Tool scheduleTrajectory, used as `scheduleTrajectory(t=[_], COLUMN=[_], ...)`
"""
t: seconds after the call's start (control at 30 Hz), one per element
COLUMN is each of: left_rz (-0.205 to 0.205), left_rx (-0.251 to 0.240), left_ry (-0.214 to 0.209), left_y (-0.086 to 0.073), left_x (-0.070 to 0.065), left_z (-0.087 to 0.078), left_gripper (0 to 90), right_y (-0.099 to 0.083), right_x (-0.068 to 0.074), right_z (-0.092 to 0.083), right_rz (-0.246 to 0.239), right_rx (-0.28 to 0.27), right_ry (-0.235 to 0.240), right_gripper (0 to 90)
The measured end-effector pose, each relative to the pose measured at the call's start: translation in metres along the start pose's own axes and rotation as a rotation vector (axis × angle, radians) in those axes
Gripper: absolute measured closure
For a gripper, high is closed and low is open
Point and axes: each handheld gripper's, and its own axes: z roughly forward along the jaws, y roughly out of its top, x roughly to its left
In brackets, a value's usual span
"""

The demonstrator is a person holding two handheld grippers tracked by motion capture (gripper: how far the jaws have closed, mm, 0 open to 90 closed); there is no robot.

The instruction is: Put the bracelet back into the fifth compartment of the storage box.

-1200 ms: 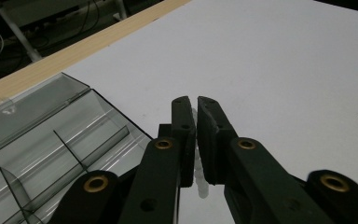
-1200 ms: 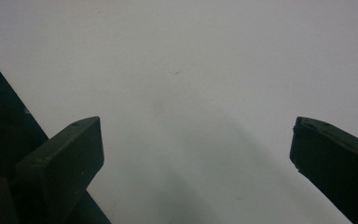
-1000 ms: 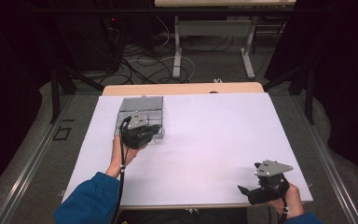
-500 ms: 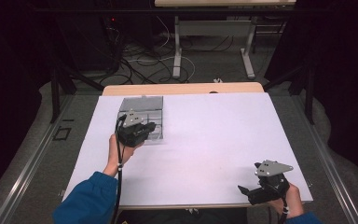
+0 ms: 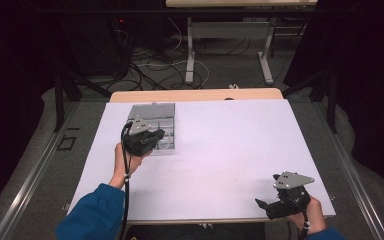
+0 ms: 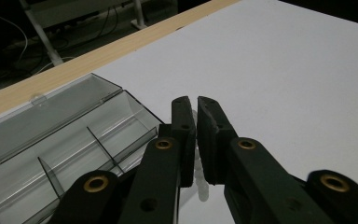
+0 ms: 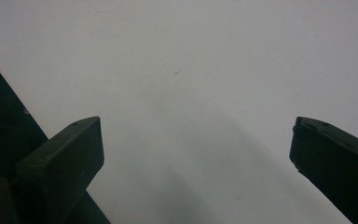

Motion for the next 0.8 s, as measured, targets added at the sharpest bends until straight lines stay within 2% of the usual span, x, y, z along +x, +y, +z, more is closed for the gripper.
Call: scheduleTrajectory(t=[0.8], left_rz=[-0.009], left_rx=[-0.037], left_ry=[0.032], left_y=[0.0], left_x=[0.011], left_z=[-0.006], left_gripper=[85.9], right_y=[0.0], right_x=[0.0], right_z=[0.0], right_rz=[0.005], right_rx=[-0.002], right_ry=[-0.007], right_gripper=[2.4])
